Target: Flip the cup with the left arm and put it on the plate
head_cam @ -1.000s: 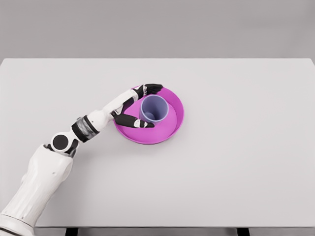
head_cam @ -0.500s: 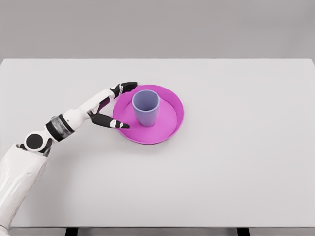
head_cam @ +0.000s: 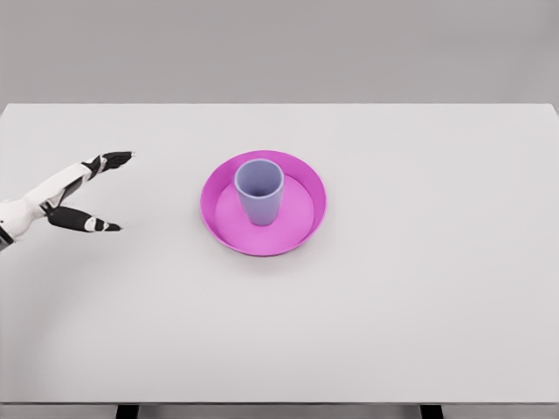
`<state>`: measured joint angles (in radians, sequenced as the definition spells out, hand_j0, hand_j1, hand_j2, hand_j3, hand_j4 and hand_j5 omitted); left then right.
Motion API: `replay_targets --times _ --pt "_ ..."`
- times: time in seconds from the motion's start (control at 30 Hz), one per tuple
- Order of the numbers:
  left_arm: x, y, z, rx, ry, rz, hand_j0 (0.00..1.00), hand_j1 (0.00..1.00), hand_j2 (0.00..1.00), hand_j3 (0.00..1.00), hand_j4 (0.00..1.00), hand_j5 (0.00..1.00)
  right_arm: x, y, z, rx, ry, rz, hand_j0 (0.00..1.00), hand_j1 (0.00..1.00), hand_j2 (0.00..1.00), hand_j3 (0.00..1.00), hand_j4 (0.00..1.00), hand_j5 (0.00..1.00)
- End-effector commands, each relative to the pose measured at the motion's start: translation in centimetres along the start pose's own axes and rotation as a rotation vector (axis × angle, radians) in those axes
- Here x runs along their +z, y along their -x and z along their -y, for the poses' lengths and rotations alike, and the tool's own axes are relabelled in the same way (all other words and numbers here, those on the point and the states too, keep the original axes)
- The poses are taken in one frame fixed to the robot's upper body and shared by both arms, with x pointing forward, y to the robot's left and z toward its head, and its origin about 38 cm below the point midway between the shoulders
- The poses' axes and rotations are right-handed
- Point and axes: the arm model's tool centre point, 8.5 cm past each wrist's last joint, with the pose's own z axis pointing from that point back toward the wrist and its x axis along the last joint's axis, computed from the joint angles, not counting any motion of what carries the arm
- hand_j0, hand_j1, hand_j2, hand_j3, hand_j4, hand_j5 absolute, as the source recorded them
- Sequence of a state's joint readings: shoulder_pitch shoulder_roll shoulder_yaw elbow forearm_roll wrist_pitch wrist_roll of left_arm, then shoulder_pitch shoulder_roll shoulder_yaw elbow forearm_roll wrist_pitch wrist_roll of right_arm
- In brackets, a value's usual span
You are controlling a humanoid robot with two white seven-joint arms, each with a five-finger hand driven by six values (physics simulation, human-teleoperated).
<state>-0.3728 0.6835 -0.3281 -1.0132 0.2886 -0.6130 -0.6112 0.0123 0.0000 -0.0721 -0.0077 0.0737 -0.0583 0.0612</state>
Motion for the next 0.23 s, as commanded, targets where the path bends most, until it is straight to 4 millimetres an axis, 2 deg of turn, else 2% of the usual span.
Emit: replay_targets --times 0.0,0.03,0.2 --pt "2.6 1.1 -2.4 -0.006 -0.056 -0.064 1.00 1.00 1.00 1.00 1.00 1.00 0.0 0.0 0.0 0.000 0.000 0.000 1.00 1.00 1.00 1.00 1.00 1.00" --pt "3.4 1.6 -2.2 -0.003 -0.052 -0.086 1.00 1.00 1.00 1.00 1.00 1.00 0.0 0.0 0.0 0.001 0.000 0.000 1.00 1.00 1.00 1.00 1.00 1.00" --pt "4.4 1.4 -3.6 -0.022 -0.079 -0.097 1.00 1.00 1.00 1.00 1.00 1.00 0.0 0.0 0.0 0.001 0.000 0.000 1.00 1.00 1.00 1.00 1.00 1.00"
